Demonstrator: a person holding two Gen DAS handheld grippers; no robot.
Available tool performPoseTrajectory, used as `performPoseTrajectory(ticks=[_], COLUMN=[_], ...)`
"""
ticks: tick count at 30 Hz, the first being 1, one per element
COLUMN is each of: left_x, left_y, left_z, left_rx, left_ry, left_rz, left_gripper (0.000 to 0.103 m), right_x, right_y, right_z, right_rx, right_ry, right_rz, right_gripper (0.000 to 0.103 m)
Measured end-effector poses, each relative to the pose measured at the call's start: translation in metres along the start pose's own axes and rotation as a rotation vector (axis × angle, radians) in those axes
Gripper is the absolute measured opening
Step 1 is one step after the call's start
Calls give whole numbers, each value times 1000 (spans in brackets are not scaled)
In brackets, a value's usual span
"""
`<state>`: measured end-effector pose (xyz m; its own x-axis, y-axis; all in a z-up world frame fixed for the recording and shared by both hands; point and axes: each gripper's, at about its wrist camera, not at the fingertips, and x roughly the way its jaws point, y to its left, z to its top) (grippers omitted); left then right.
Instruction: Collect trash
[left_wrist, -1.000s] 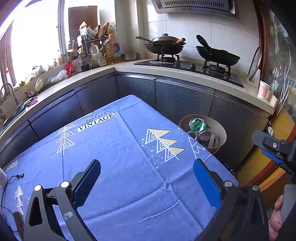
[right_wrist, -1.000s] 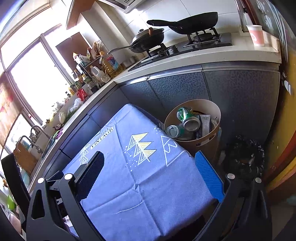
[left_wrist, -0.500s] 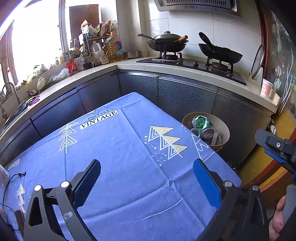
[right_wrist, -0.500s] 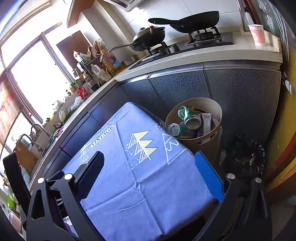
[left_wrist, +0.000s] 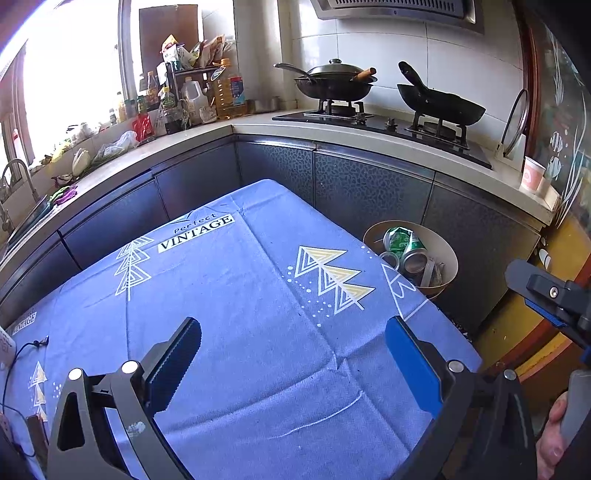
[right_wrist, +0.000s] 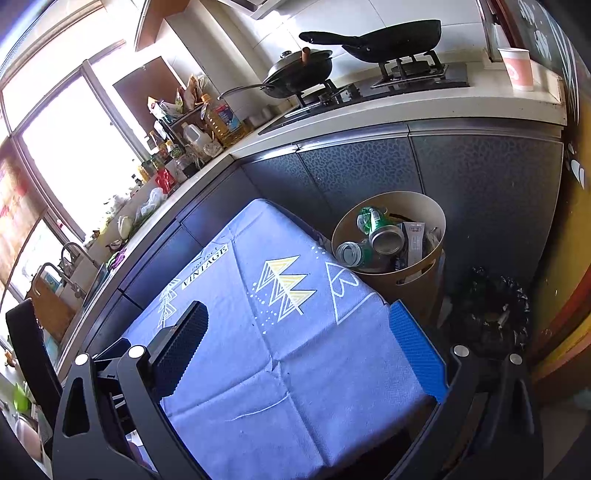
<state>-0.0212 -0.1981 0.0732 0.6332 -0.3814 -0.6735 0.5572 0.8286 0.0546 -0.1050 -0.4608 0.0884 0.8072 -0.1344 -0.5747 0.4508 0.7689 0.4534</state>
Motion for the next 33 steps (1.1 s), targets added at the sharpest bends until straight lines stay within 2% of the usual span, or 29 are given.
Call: performPoseTrajectory(ticks=[33], left_x=[3], left_y=[-3], left_z=[-2], left_rx=[4], left_ry=[18], left_rz=[11], left_gripper=[99], right_x=[2], right_y=[-3], right_z=[1], right_rx=[-6], right_ry=[9], right_rz=[0], right_gripper=[98])
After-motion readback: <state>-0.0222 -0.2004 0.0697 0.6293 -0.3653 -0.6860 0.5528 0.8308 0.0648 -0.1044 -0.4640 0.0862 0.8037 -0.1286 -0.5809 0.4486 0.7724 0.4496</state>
